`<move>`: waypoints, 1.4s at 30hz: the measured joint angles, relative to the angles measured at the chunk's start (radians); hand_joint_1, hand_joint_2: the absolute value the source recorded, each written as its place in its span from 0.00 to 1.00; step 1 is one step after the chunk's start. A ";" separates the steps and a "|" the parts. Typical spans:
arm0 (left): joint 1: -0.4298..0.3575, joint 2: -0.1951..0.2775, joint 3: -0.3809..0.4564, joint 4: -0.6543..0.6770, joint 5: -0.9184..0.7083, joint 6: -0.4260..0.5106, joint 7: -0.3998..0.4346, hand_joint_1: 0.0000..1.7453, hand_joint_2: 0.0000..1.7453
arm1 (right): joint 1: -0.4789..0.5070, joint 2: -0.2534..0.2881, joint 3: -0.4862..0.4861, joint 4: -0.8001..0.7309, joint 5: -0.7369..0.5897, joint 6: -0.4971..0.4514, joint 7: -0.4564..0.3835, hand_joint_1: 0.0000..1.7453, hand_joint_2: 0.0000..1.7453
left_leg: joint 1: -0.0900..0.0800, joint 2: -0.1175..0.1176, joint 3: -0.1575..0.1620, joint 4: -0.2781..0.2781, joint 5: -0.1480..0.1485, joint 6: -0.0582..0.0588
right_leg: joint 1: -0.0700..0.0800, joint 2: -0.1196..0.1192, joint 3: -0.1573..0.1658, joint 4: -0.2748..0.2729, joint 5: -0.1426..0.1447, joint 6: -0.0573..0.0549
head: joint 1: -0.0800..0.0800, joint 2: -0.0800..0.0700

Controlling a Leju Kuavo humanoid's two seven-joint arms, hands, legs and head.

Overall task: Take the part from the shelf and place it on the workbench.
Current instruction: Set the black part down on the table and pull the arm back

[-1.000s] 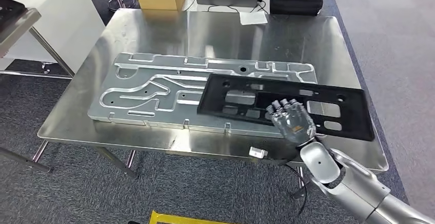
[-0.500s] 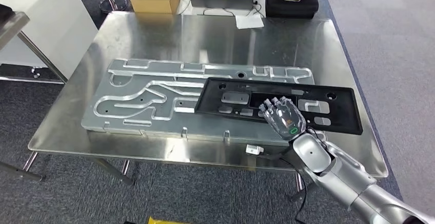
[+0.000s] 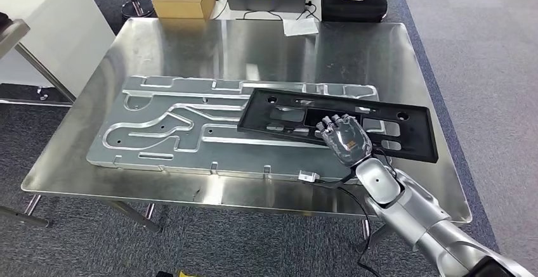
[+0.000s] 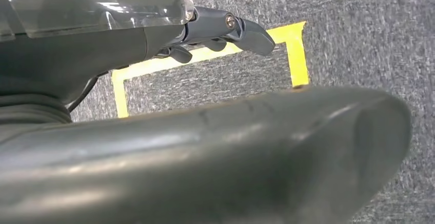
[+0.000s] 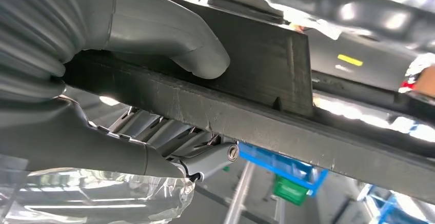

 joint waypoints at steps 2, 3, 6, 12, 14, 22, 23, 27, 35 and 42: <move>-0.001 0.000 -0.005 0.000 -0.002 0.005 0.000 0.00 0.00 | -0.003 0.030 -0.021 0.031 0.000 -0.016 -0.009 1.00 1.00 | 0.001 0.002 -0.053 0.119 -0.061 -0.006 | 0.002 -0.001 0.003 -0.002 -0.001 -0.008 | -0.003 0.000; -0.001 -0.001 -0.007 0.000 -0.003 0.006 0.000 0.00 0.00 | -0.004 0.046 -0.029 0.049 0.000 -0.025 -0.015 1.00 1.00 | 0.001 0.002 -0.087 0.188 -0.089 -0.008 | 0.004 -0.001 0.004 -0.002 -0.002 -0.011 | -0.004 0.000; -0.001 -0.001 -0.016 0.000 -0.005 0.008 0.000 0.00 0.00 | -0.005 0.092 -0.047 0.107 0.000 -0.047 -0.032 1.00 1.00 | 0.000 0.001 -0.112 0.225 -0.072 -0.001 | 0.012 0.001 0.008 -0.001 -0.005 -0.014 | -0.004 0.000; -0.007 -0.001 -0.023 0.000 -0.009 0.009 -0.003 0.00 0.00 | -0.035 0.172 -0.077 0.203 0.000 -0.059 -0.059 1.00 1.00 | -0.016 0.001 0.012 -0.040 0.036 0.032 | 0.019 0.004 0.016 -0.005 -0.007 0.002 | -0.003 0.000; -0.007 -0.003 -0.024 0.000 -0.010 0.011 -0.003 0.00 0.00 | -0.043 0.190 -0.088 0.228 0.000 -0.058 -0.069 1.00 1.00 | -0.011 0.001 0.018 -0.055 0.044 0.039 | 0.018 0.002 0.015 -0.002 -0.013 0.013 | -0.003 0.000; -0.009 -0.008 -0.037 0.001 -0.017 0.028 0.008 0.00 0.75 | -0.077 0.235 -0.122 0.326 0.000 -0.063 -0.110 0.00 1.00 | -0.004 0.001 0.025 -0.064 0.048 0.046 | 0.010 -0.002 -0.087 0.200 -0.071 0.032 | 0.000 0.000; -0.009 -0.009 -0.041 0.001 -0.019 0.029 0.012 0.00 0.50 | -0.081 0.239 -0.127 0.334 0.000 -0.067 -0.112 0.00 1.00 | -0.004 0.000 0.025 -0.058 0.044 0.043 | 0.008 -0.004 -0.055 0.128 -0.036 0.031 | 0.000 0.000; -0.010 -0.010 -0.045 0.002 -0.011 0.026 0.017 0.00 0.00 | -0.091 0.257 -0.143 0.370 0.000 -0.084 -0.116 0.00 1.00 | -0.011 0.001 0.016 -0.039 0.032 0.023 | 0.014 -0.005 -0.001 0.004 -0.002 0.013 | -0.002 0.000; -0.006 -0.008 -0.046 0.002 0.000 0.026 0.020 0.00 0.00 | -0.090 0.275 -0.199 0.404 -0.008 -0.109 -0.116 0.00 0.00 | -0.002 0.002 -0.097 0.219 -0.092 -0.009 | 0.011 -0.006 0.007 -0.004 0.002 -0.016 | -0.006 0.000; -0.007 -0.005 -0.046 0.003 0.014 0.025 0.018 0.00 0.00 | -0.008 0.331 -0.377 0.306 -0.129 -0.032 -0.154 0.00 0.00 | -0.012 0.001 0.027 -0.044 0.028 0.018 | 0.015 -0.001 0.011 -0.007 0.005 0.003 | -0.005 0.000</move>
